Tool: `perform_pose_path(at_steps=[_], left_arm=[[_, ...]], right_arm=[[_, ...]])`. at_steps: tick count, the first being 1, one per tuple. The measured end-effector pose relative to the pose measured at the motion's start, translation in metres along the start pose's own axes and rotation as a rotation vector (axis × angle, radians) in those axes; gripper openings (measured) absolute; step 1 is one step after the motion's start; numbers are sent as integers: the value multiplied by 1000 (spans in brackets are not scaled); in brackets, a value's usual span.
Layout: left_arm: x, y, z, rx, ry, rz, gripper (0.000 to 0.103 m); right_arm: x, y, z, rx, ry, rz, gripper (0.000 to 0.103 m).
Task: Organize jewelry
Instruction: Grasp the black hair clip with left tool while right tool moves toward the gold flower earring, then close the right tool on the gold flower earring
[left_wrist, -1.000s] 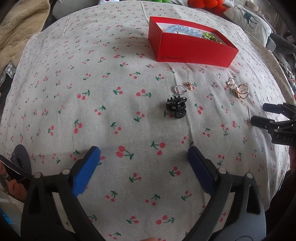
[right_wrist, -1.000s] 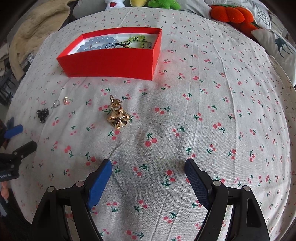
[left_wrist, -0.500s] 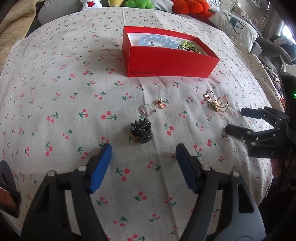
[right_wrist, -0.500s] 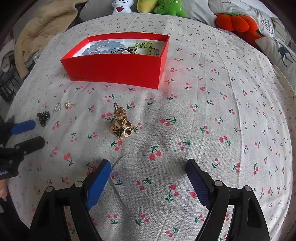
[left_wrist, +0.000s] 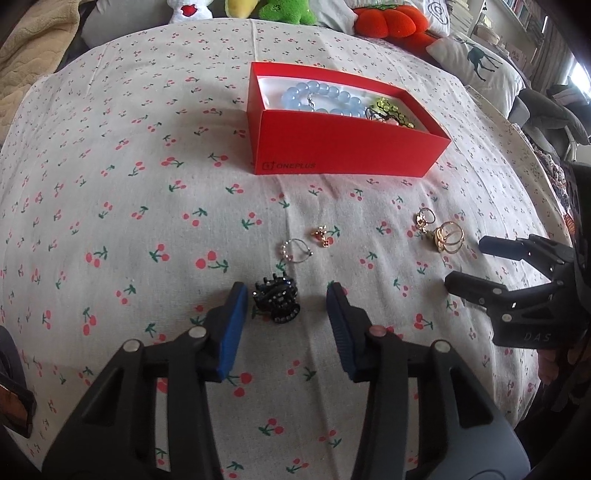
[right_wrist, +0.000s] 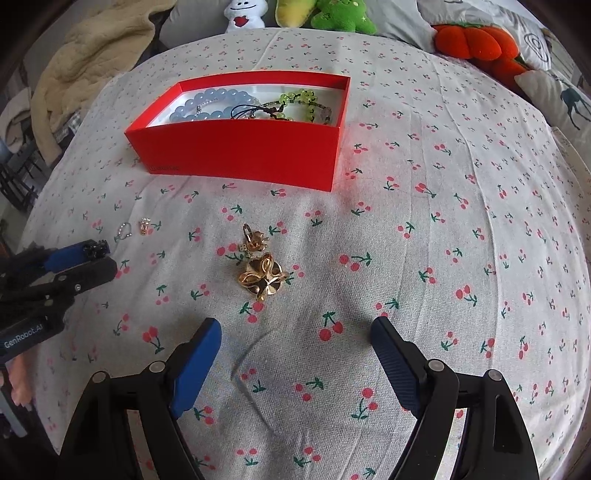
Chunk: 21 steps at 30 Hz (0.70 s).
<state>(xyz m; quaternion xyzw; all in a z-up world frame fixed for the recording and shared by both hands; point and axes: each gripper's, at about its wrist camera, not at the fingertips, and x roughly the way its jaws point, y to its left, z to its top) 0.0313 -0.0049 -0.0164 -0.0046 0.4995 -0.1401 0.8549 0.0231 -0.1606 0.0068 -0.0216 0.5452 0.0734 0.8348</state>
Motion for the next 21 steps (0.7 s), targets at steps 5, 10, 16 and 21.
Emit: perform_pose_path(at_steps=[5, 10, 16, 21], left_arm=[[-1, 4, 1, -20, -4, 4, 33], [-2, 7, 2, -38, 0, 6, 26], [-4, 8, 1, -46, 12, -6, 26], [-5, 9, 0, -53, 19, -10, 26]], right_arm=[[1, 1, 4, 3, -4, 8, 84], [-2, 4, 4, 7, -9, 24, 84], [-5, 4, 9, 26, -17, 35, 75], [-11, 3, 16, 57, -32, 55, 66]])
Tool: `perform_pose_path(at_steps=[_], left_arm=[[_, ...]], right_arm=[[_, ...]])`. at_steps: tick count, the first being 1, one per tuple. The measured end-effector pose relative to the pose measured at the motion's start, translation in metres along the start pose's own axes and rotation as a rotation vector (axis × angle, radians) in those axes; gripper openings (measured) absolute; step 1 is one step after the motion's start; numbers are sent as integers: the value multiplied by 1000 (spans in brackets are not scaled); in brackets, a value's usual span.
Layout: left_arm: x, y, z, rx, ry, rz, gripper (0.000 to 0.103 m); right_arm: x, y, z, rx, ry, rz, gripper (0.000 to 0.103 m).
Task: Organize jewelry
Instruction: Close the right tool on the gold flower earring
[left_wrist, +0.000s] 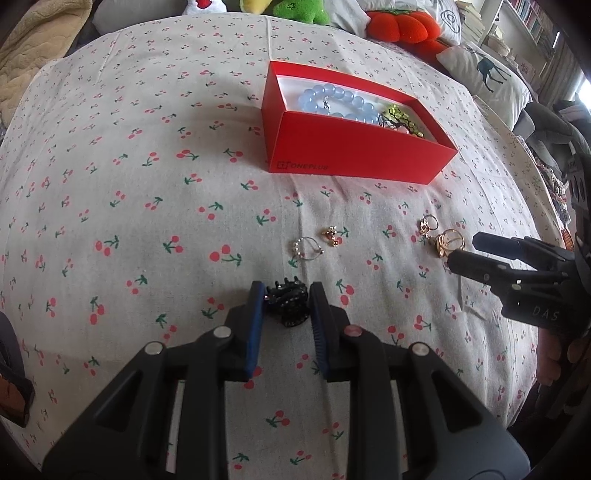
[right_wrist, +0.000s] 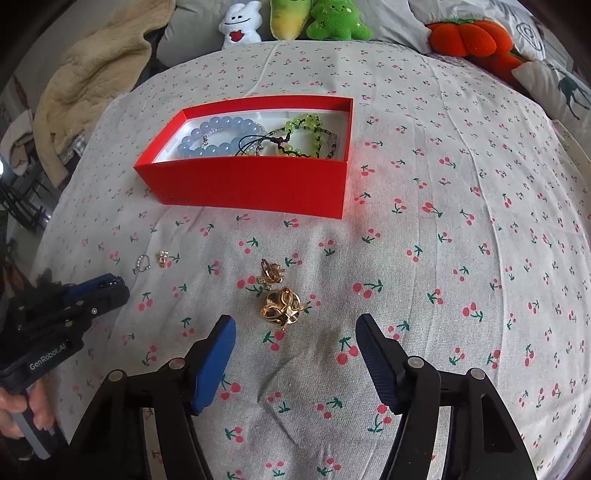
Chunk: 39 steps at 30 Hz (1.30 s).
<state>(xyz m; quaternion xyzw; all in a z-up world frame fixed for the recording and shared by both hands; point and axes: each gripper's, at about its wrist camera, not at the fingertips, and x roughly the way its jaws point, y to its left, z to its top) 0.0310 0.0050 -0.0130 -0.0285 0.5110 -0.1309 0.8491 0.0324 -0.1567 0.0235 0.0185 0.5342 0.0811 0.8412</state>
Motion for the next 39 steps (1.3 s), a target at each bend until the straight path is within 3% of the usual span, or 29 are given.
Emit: perform_pose_path(at_steps=[7, 11, 22, 30, 39], left_arm=[[-3, 1, 0, 1, -2, 2, 26], [-6, 3, -1, -4, -2, 5, 26], [-8, 2, -1, 4, -9, 10, 26], [-10, 0, -1, 11, -10, 9, 26], [-14, -6, 3, 31, -16, 7, 26]], right_arm=[[7, -2, 4, 45, 31, 40, 46], [8, -1, 6, 49, 34, 47, 40], [12, 4, 7, 23, 36, 35, 35], [13, 4, 7, 12, 40, 23, 18], [9, 4, 8, 7, 45, -3, 17]])
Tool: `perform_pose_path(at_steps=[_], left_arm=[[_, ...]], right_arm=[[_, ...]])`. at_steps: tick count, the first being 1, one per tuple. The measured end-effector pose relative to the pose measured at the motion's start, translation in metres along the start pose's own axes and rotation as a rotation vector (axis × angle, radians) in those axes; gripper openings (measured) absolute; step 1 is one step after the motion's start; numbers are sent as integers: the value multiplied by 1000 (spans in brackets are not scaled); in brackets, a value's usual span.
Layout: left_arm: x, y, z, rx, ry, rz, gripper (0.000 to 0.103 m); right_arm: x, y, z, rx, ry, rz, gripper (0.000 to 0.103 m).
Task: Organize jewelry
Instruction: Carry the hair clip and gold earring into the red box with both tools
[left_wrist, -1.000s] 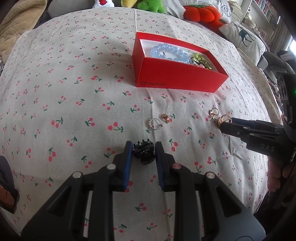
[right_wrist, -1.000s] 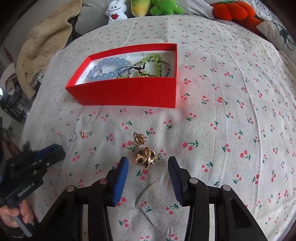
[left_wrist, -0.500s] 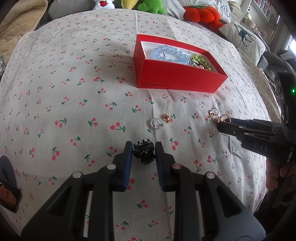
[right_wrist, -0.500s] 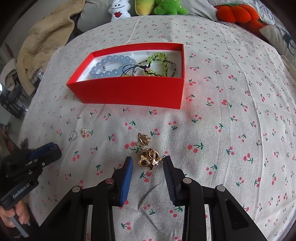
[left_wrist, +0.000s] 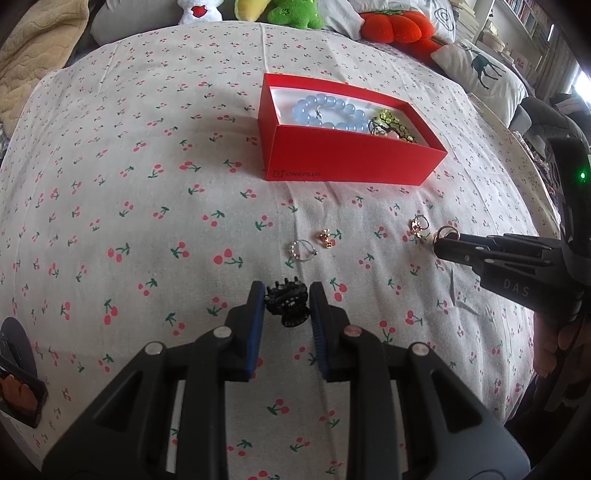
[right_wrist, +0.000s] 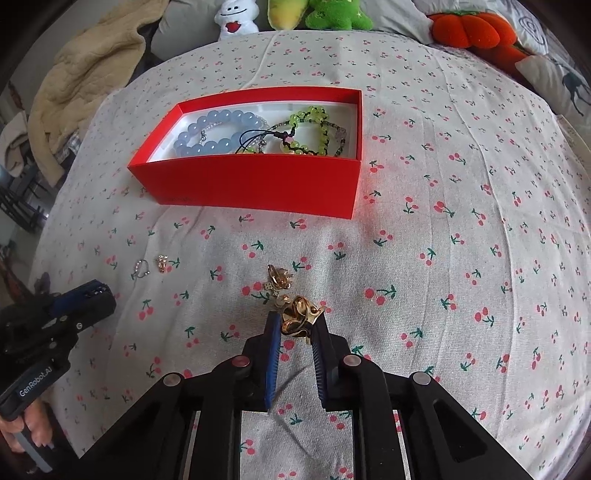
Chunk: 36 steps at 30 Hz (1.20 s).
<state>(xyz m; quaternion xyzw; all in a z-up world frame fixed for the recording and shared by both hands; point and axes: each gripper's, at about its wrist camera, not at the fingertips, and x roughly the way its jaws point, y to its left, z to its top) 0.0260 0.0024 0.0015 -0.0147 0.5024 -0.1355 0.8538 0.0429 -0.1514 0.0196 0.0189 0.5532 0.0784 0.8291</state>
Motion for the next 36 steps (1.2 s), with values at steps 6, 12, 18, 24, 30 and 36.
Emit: perform_pose_path(at_steps=[6, 12, 18, 24, 30, 36], left_arm=[[-15, -7, 12, 17, -37, -19, 26], [-25, -14, 30, 28, -73, -31, 26], [-27, -23, 49, 24, -104, -50, 26], [-24, -30, 65, 27, -144, -72, 26], [-11, -34, 82, 44, -189, -77, 26], [10, -34, 94, 65, -221, -61, 26]], right_arm=[[-12, 2, 5, -2, -18, 28, 17], [-27, 0, 15, 19, -51, 61, 17], [-41, 1, 29, 36, -92, 91, 17], [-49, 2, 45, 52, -134, 117, 17], [-48, -2, 61, 68, -176, 144, 17], [-37, -10, 75, 67, -205, 159, 17]])
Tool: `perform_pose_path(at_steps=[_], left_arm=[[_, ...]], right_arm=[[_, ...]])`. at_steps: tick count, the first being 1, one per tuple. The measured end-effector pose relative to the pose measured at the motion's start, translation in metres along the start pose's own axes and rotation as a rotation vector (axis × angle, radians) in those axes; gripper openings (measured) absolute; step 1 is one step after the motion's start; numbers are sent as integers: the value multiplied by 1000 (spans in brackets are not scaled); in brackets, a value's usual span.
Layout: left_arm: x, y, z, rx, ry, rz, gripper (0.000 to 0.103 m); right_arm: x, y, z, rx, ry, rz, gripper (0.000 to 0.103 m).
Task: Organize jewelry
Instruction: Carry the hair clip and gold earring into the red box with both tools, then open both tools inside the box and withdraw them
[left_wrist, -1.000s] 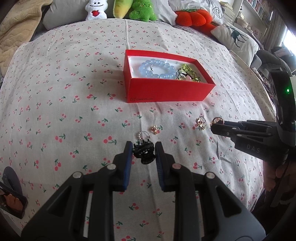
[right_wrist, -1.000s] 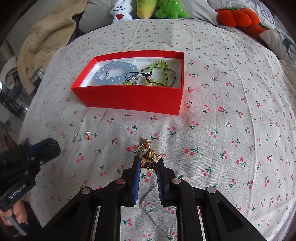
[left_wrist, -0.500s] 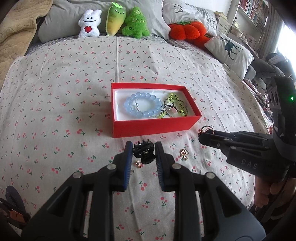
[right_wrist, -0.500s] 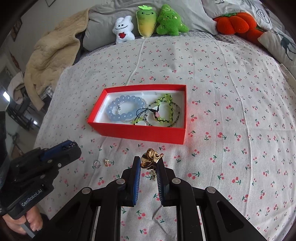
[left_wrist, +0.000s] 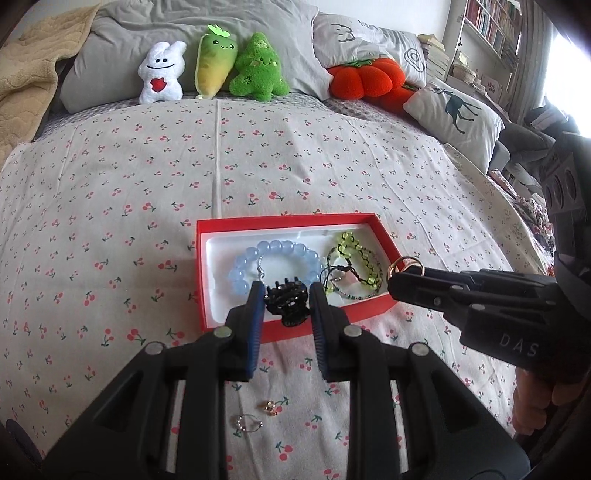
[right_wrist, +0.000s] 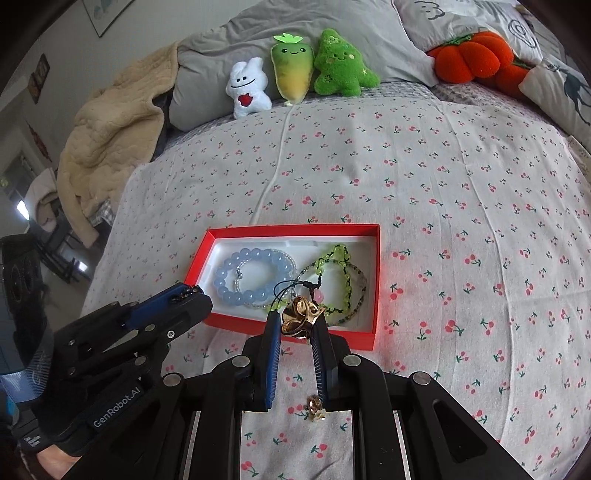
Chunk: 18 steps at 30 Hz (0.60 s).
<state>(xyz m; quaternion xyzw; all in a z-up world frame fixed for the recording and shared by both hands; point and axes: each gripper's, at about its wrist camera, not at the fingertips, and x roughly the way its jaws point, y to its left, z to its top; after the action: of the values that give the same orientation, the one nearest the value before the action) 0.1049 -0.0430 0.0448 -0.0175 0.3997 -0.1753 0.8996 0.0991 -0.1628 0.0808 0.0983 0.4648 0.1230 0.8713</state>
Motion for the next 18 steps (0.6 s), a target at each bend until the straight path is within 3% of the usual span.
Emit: perform_pose_path(at_steps=[8, 18], left_arm=[[28, 6, 2, -12, 30, 37, 26], [37, 8, 6, -26, 34, 45, 26]], right_arm=[[17, -15, 9, 1, -13, 11, 17], [33, -20, 11, -12, 4, 6, 17]])
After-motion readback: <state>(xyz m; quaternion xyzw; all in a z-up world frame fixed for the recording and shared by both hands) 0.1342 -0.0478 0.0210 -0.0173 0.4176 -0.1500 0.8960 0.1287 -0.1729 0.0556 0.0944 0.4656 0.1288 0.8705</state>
